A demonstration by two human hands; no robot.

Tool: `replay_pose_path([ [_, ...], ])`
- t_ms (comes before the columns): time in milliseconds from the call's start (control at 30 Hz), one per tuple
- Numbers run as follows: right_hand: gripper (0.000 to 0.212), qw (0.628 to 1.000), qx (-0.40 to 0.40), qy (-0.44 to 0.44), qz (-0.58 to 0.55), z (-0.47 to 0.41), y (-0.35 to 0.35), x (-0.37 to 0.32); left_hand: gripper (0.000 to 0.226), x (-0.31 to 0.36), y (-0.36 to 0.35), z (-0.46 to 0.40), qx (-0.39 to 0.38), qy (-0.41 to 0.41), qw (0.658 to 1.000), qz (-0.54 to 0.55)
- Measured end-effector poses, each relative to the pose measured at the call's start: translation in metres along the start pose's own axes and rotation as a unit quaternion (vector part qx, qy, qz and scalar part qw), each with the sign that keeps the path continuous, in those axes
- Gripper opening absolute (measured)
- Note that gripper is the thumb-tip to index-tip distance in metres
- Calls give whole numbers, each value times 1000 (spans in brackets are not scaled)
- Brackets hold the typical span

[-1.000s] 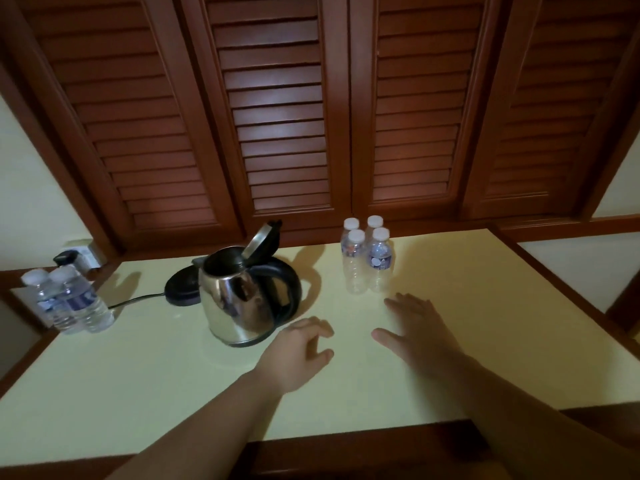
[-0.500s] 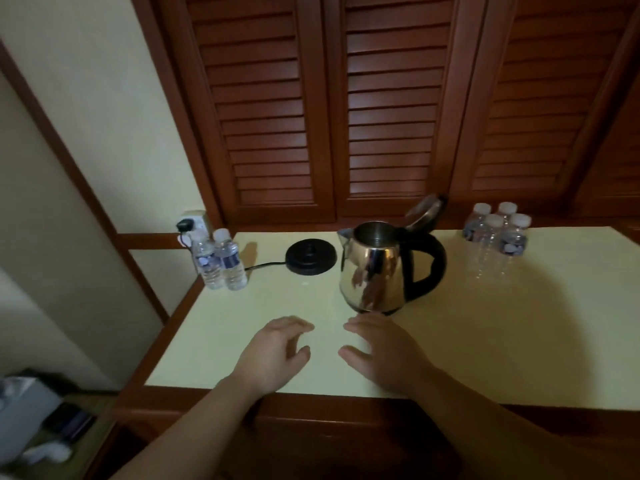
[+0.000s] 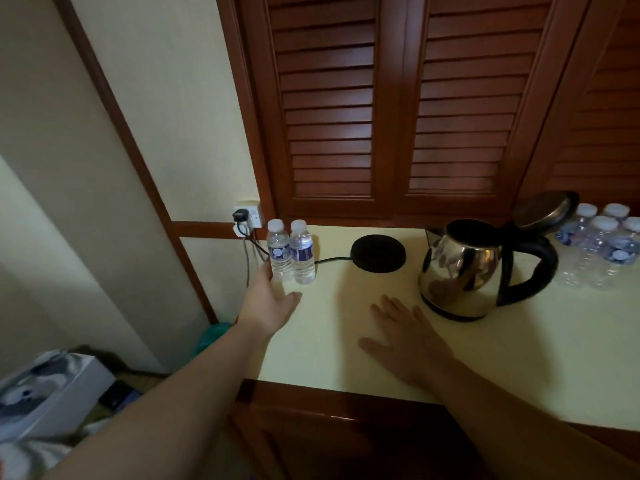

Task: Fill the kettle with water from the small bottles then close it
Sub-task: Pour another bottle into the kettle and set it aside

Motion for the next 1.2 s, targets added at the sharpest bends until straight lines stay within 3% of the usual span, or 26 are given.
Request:
replay_pose_path([
  [100,88,1000,-3,-1,6,-1,0,1,78,4,11,-26,2,-9,998,58],
  [233,86,1000,-12,-4,6,1,1,1,87,0,20,-56,-6,-14,993,116],
  [367,87,1000,-14,-6,-3,1,0,2,62,-9,21,-66,-13,-20,994,103],
  [533,87,1000,-10,-4,-5,1,-2,2,58,-12,20,-46,18,-26,994,102],
  [667,87,1000,-7,1,-10,1,-1,3,39,-20,13,-18,12,-9,994,110],
  [900,86,999,-1,14,-36,4,0,5,68,7,5,-1,-22,-23,984,178],
  [1200,73,977,55,25,-204,25,36,24,46,48,-49,23,-83,-78,972,208],
])
Point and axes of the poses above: each hand's wrist, its own z-axis away from the middle knuckle, its own y-axis out of the back of the hand, x = y × z, the point moved 3 cm from there along -z, towards the middle knuckle, and after that the axes turned 11 degrees about -x, right-handed, at the moved point
